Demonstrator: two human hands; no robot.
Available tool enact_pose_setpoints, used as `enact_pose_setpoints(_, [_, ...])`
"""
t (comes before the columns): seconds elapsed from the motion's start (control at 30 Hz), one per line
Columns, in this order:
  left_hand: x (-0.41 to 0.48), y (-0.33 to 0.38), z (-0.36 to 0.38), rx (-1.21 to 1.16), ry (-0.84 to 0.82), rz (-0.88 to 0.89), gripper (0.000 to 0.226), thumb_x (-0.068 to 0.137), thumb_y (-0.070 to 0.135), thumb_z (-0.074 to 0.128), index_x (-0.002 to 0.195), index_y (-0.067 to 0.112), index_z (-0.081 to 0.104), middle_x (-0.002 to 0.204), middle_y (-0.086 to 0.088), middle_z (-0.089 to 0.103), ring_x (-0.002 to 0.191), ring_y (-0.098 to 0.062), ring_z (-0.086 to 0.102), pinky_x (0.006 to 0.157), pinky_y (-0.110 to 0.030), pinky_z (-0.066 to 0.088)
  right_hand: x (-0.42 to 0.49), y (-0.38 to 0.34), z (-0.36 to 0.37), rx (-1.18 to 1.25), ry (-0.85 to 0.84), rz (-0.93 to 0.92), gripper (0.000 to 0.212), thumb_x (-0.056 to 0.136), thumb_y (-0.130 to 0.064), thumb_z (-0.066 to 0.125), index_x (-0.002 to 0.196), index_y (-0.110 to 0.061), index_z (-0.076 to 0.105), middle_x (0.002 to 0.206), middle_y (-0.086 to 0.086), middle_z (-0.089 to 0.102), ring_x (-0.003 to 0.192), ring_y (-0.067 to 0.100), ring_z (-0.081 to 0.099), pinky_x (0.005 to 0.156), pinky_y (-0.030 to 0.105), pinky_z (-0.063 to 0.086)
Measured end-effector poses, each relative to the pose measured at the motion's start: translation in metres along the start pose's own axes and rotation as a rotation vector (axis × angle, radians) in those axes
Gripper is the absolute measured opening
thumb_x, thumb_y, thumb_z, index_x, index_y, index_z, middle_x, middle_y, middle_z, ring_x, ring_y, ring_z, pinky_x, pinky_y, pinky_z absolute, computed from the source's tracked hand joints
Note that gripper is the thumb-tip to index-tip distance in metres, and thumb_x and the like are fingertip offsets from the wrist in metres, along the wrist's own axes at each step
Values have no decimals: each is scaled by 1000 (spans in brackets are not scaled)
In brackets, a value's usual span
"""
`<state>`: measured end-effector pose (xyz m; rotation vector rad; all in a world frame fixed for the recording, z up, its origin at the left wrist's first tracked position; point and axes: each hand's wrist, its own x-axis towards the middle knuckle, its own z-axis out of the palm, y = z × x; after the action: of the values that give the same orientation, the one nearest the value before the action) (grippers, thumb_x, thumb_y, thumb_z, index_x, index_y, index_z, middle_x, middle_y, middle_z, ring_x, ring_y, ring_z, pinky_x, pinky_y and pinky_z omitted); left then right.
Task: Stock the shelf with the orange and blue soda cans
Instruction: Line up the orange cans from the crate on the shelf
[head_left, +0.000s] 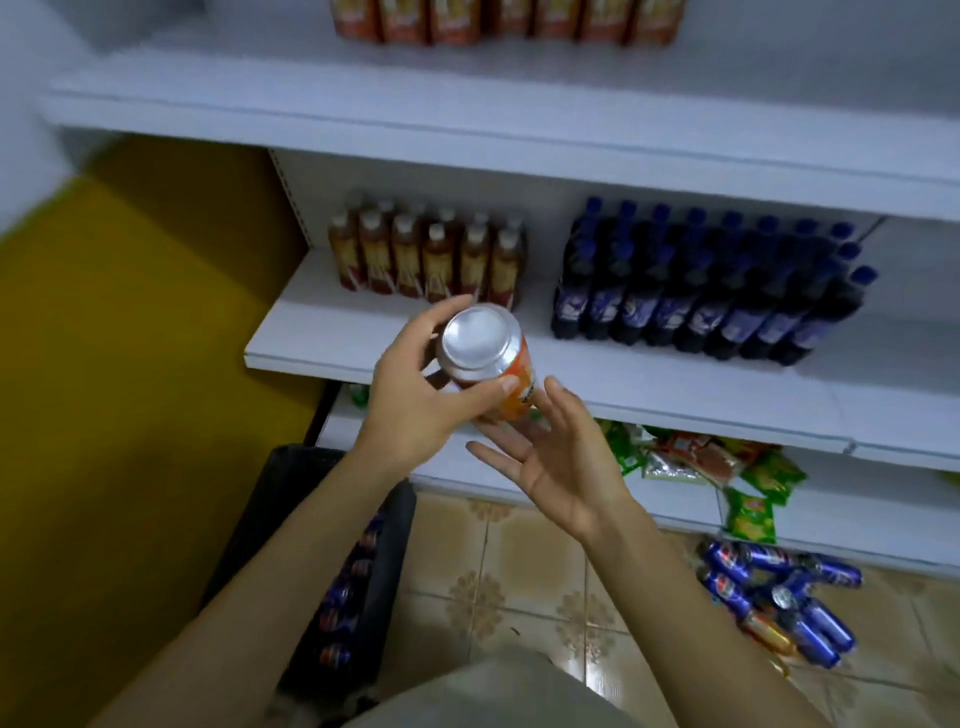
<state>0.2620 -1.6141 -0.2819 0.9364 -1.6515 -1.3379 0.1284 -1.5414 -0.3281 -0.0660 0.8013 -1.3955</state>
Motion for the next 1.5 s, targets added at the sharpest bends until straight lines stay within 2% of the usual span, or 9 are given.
enact_pose_setpoints(0.23, [25,56,27,-71,124,82,60,64,17,84,112,30,50,114,12,58,106,-4,60,79,-19,53,-7,-83,47,-178,-34,-197,42,84,-23,65,124,-12,58,116,14,62,104,31,65,82,41,58])
enact_pose_setpoints(0.4, [41,71,48,-901,218,-304,54,76,19,63,128,10,50,124,-11,61,108,-21,62,75,-25,58,-8,-154,94,-802,17,-626,32,85,-20,69,117,-22,65,111,1,66,89,7,65,66,17,51])
enact_pose_setpoints(0.57, [79,96,61,-1309,164,-310,48,76,30,61,118,8,59,116,-13,68,115,-24,61,84,-26,55,5,-181,133,-862,1,-899,54,80,-21,75,129,-26,50,120,-8,57,106,12,62,79,28,56])
enact_pose_setpoints(0.8, [167,98,50,-1449,-11,-388,59,77,45,62,118,3,62,105,-13,72,83,-17,72,77,-24,56,51,-209,183,-998,31,-954,86,74,-12,79,141,-35,30,130,-12,48,113,9,55,82,23,53])
enact_pose_setpoints(0.9, [213,98,29,-1436,-85,-396,56,81,47,60,112,1,63,101,-14,72,81,-18,73,73,-24,58,81,-229,208,-1061,57,-900,81,71,-12,81,138,-28,39,120,-6,60,107,12,61,85,32,55])
enact_pose_setpoints(1.13, [291,91,3,-1365,-207,-421,56,85,50,58,106,-1,64,97,-18,72,80,-21,73,75,-28,58,142,-254,250,-1216,202,-1022,65,67,-20,85,115,-26,43,104,-13,60,94,3,62,76,21,54])
enact_pose_setpoints(1.23, [318,80,-8,-985,-168,-355,49,92,49,48,113,6,60,103,-16,71,86,-23,71,76,-31,59,172,-269,254,-1222,272,-996,70,63,-20,88,117,-19,43,105,-6,62,94,9,63,74,24,54])
enact_pose_setpoints(1.37, [339,49,-42,261,-58,164,50,89,39,60,134,30,40,126,4,57,107,-13,57,86,-28,49,216,-280,244,-1373,391,-958,74,64,-19,86,124,-16,43,108,-3,59,99,15,60,73,24,49])
enact_pose_setpoints(1.5, [342,46,-67,1103,-239,349,62,89,52,52,142,27,34,141,7,43,126,-15,39,93,-31,42,261,-290,235,-1417,505,-828,87,65,-21,86,136,-12,36,133,4,52,122,23,52,89,31,47])
